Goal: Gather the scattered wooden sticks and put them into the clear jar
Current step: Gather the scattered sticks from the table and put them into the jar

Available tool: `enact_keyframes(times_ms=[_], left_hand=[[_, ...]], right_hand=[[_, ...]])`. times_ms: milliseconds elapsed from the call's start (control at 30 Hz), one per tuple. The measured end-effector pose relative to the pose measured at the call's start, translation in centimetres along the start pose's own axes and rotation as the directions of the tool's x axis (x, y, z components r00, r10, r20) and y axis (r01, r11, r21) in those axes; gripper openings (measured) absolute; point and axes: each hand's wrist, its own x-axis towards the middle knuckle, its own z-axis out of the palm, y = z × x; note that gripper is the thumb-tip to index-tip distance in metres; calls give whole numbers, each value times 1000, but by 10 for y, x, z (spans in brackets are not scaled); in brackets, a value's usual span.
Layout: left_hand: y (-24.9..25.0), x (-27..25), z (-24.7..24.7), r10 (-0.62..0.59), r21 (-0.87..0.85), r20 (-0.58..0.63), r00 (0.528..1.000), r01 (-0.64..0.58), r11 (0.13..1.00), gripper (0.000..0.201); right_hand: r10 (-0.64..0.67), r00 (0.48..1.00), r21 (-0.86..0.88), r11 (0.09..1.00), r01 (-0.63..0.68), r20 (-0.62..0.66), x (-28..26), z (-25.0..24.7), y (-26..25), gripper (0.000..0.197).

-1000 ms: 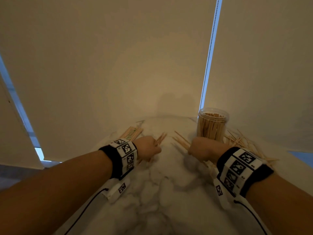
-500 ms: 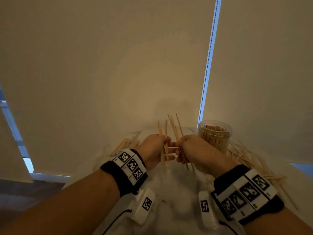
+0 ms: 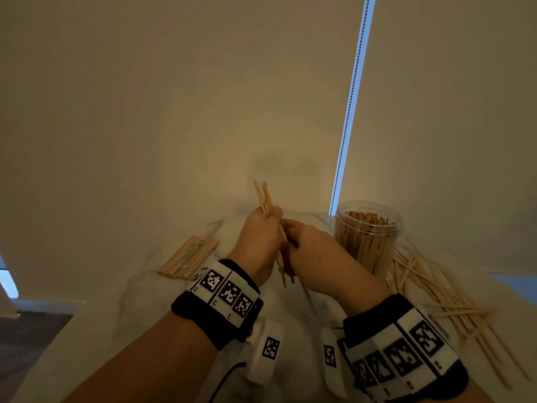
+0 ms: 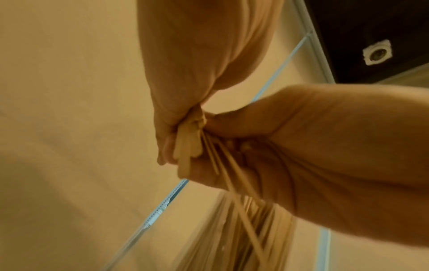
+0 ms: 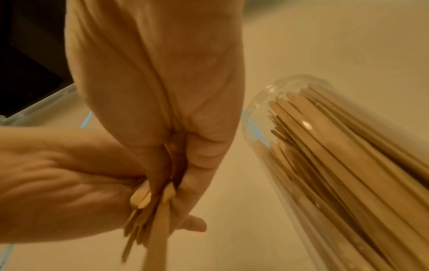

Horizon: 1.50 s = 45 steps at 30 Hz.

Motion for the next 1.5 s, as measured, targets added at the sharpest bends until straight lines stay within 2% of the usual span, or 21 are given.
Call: enact_keyframes(times_ms=[67, 133, 300, 433, 500, 567, 667, 767, 833, 900, 1000, 1067, 1133, 1200, 1233, 1333, 1433, 1500], left_hand=[[3, 4, -3, -27, -147, -47, 999, 20, 989, 18], [4, 8, -6, -14, -201, -99, 995, -6, 980, 16], [15, 21, -19, 97, -238, -219, 971, -150, 960, 22], [21, 27, -28, 97, -296, -233, 968, -166, 941, 25], [23, 27, -29, 93, -274, -239, 967, -159, 949, 25], [22, 23, -25, 66, -223, -184, 981, -107, 969, 25], [24, 3, -9, -4, -120, 12, 1000, 6, 993, 24], [30, -21, 9, 5, -71, 183, 983, 8, 997, 29], [34, -32, 16, 55, 31, 198, 979, -62, 998, 31], [34, -36, 19, 121, 156, 168, 978, -147, 977, 31], [33, -34, 19, 185, 187, 149, 971, -211, 959, 33], [36, -35, 20, 171, 159, 205, 964, -205, 966, 28], [39, -42, 24, 137, 144, 322, 937, -192, 971, 32], [39, -50, 30, 108, 161, 424, 899, -192, 968, 35], [38, -53, 32, 98, 174, 466, 879, -199, 964, 32], [33, -59, 35, 88, 187, 543, 835, -223, 957, 13], [32, -59, 37, 96, 167, 523, 847, -212, 963, 11], [33, -56, 37, 97, 154, 449, 888, -183, 971, 21]], right_hand=[[-7, 1000, 8, 1000, 6, 22, 0, 0, 4, 22], [21, 1000, 44, 999, -22, 19, 0, -1, 6, 17], [84, 991, 151, 984, -100, 109, 1, -1, 12, 5], [133, 989, 225, 964, -144, 66, 1, -8, 13, 6], [142, 990, 217, 966, -144, 23, 2, -15, 14, 6], [117, 988, 194, 976, -96, -100, 3, -22, 14, 5], [84, 949, 216, 976, -17, -305, 3, -29, 8, 9], [77, 925, 268, 963, 28, -372, -1, -31, 1, 11], [58, 913, 249, 967, 49, -405, -4, -32, -1, 11], [-7, 914, 107, 993, 55, -406, -7, -37, -4, 13], [-68, 914, -33, 998, 60, -400, -9, -46, -8, 13], [-72, 873, 20, 995, 93, -482, -8, -53, -7, 10], [-53, 837, 137, 979, 150, -545, -11, -59, -9, 24], [-39, 834, 192, 966, 172, -550, -13, -64, -9, 40], [-40, 841, 186, 969, 165, -539, -16, -65, -10, 42], [-66, 844, 88, 987, 133, -533, -15, -68, -8, 24], [-91, 889, 65, 989, 133, -448, -16, -65, -10, 26], [-66, 899, 94, 989, 118, -432, -18, -63, -14, 30]])
